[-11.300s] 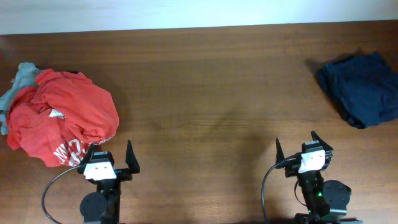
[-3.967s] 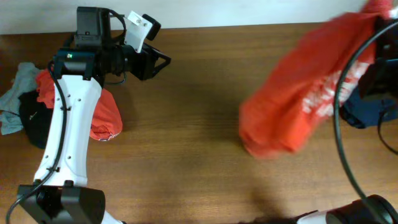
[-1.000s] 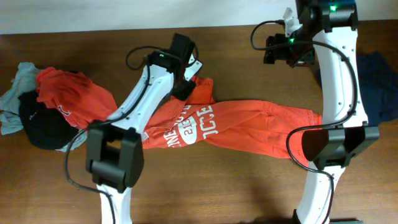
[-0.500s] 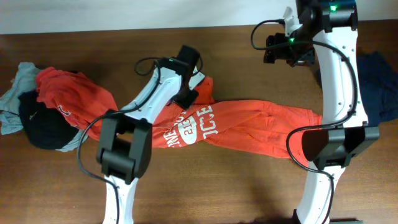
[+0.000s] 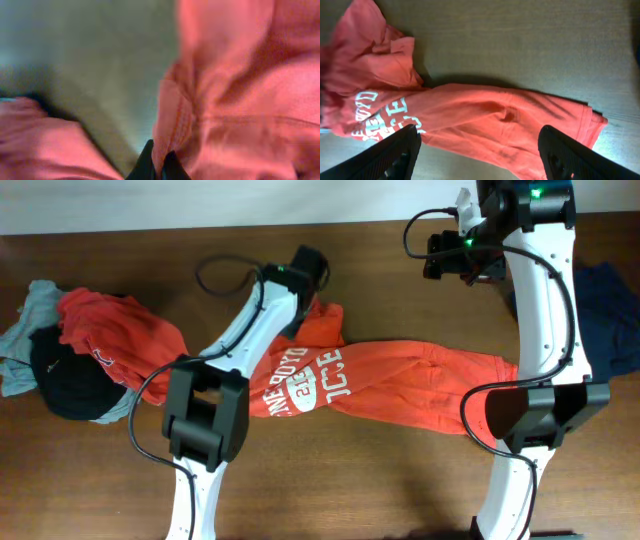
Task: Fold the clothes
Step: 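Grasp the shirt's left end with the left gripper, then grasp the shirt's right end with the right gripper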
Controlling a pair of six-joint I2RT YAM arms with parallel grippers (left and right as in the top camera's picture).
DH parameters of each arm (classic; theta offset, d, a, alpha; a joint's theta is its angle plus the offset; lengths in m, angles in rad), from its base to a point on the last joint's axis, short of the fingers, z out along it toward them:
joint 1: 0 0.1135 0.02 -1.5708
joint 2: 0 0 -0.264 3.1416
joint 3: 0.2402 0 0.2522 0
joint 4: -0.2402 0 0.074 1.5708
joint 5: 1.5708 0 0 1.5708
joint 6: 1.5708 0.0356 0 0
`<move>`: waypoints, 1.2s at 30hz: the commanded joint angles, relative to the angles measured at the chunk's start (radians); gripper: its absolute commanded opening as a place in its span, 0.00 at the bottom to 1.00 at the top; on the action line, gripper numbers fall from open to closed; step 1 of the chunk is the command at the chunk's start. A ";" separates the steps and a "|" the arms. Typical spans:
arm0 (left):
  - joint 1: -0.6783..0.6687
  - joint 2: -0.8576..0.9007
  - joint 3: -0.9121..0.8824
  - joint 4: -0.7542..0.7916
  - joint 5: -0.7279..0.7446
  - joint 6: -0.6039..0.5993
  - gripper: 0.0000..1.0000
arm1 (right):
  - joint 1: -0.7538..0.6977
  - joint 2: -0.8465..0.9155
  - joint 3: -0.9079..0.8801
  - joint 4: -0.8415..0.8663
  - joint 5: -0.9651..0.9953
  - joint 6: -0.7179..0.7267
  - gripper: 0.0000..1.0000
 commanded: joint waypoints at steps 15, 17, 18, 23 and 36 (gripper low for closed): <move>0.104 -0.007 0.395 -0.188 -0.029 -0.035 0.00 | -0.007 -0.005 -0.040 -0.042 -0.037 -0.022 0.79; 0.104 -0.006 0.395 -0.186 -0.027 -0.035 0.01 | -0.013 0.000 -0.105 -0.013 -0.037 -0.022 0.78; 0.104 -0.006 0.395 -0.187 -0.027 -0.035 0.01 | -0.016 0.005 -0.129 0.000 -0.037 -0.022 0.78; 0.104 -0.006 0.395 -0.184 -0.019 -0.035 0.01 | -0.055 0.017 -0.356 0.151 -0.037 -0.018 0.72; 0.105 -0.006 0.395 -0.176 0.015 -0.035 0.01 | -0.206 0.021 -0.739 0.468 -0.035 -0.018 0.67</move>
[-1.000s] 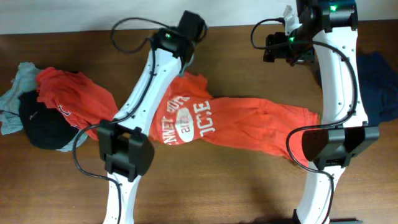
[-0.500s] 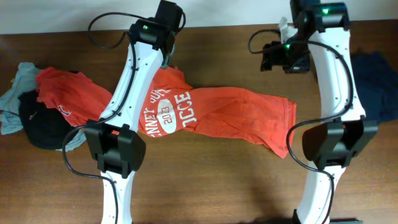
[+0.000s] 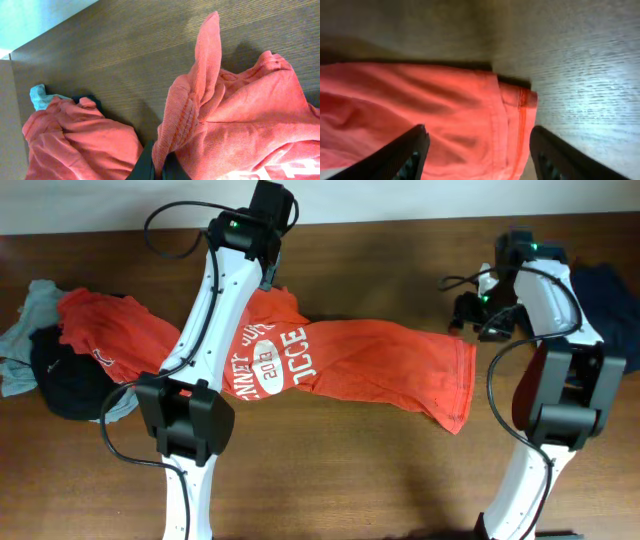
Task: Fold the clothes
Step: 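Grasp the shirt's right end with the right gripper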
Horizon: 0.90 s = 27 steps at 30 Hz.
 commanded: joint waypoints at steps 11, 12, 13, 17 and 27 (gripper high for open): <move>0.001 -0.006 0.016 0.003 0.005 -0.014 0.01 | -0.025 0.008 -0.180 0.224 -0.002 -0.007 0.51; 0.001 -0.006 0.016 0.003 0.005 -0.014 0.01 | -0.025 0.008 -0.185 0.231 -0.002 -0.006 0.47; 0.001 -0.006 0.016 0.003 0.005 -0.014 0.01 | -0.025 0.008 -0.188 0.235 -0.002 -0.006 0.41; 0.001 -0.006 0.016 0.002 0.031 -0.014 0.01 | -0.025 0.008 -0.188 0.245 -0.002 -0.007 0.15; 0.027 -0.006 0.060 0.015 0.056 -0.011 0.00 | -0.043 0.002 0.052 0.090 -0.076 -0.011 0.04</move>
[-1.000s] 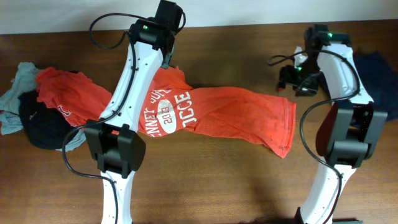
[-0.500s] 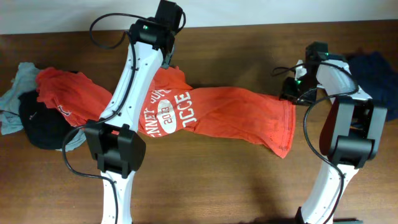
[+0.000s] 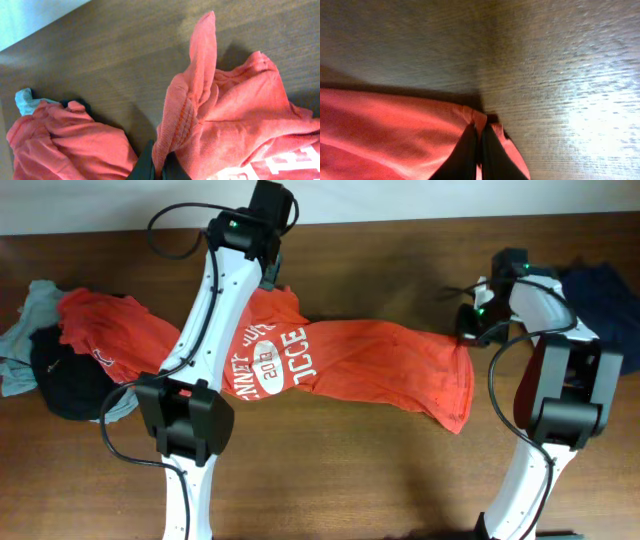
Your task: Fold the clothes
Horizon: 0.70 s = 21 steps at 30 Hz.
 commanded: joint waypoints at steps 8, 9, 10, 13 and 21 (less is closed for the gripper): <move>0.069 -0.008 0.567 -0.212 0.011 -0.010 0.00 | -0.033 -0.015 0.983 -0.558 -0.036 -0.048 0.04; 0.069 -0.008 0.617 -0.233 0.011 -0.010 0.00 | -0.033 -0.016 1.069 -0.616 -0.036 -0.052 0.04; 0.068 -0.008 0.669 -0.256 0.011 -0.011 0.00 | -0.033 -0.016 1.116 -0.630 -0.038 -0.051 0.04; 0.068 -0.024 0.763 -0.313 0.011 -0.015 0.00 | -0.033 -0.081 1.165 -0.629 -0.089 -0.050 0.04; 0.068 -0.200 0.761 -0.377 0.011 -0.051 0.00 | -0.034 -0.307 1.163 -0.630 -0.077 -0.051 0.04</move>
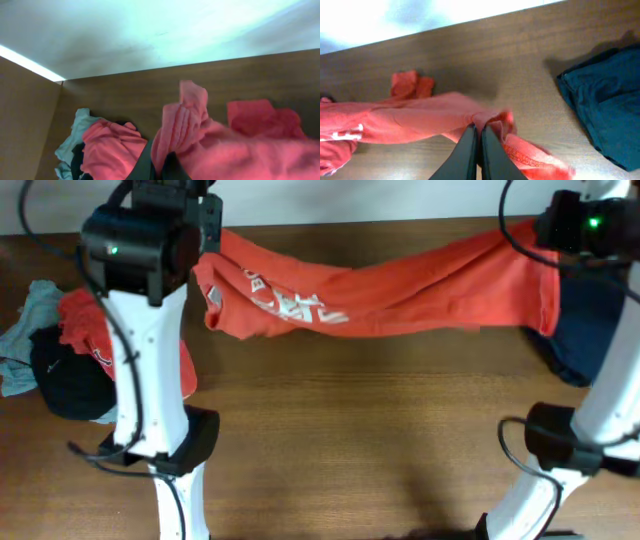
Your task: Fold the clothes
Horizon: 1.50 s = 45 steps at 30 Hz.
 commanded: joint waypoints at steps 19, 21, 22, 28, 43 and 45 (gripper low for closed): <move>0.003 -0.274 0.005 -0.014 0.027 -0.066 0.00 | -0.009 -0.261 -0.430 0.015 0.039 -0.034 0.04; 0.003 -0.274 0.005 -0.012 0.051 -0.066 0.00 | -0.009 -0.254 -0.484 0.031 0.039 -0.034 0.04; 0.003 -0.274 0.002 -0.009 0.052 -0.066 0.00 | -0.009 -0.253 -0.498 0.034 0.039 -0.034 0.04; 0.003 -0.249 -0.018 0.013 0.131 -0.066 0.00 | -0.010 -0.250 -0.559 0.058 0.039 -0.034 0.04; 0.003 -0.053 -0.100 0.047 0.164 -0.066 0.00 | -0.010 -0.250 -0.559 0.055 0.039 -0.038 0.04; 0.003 -0.015 -0.100 0.058 0.177 -0.066 0.00 | -0.010 -0.250 -0.559 0.055 0.039 -0.041 0.04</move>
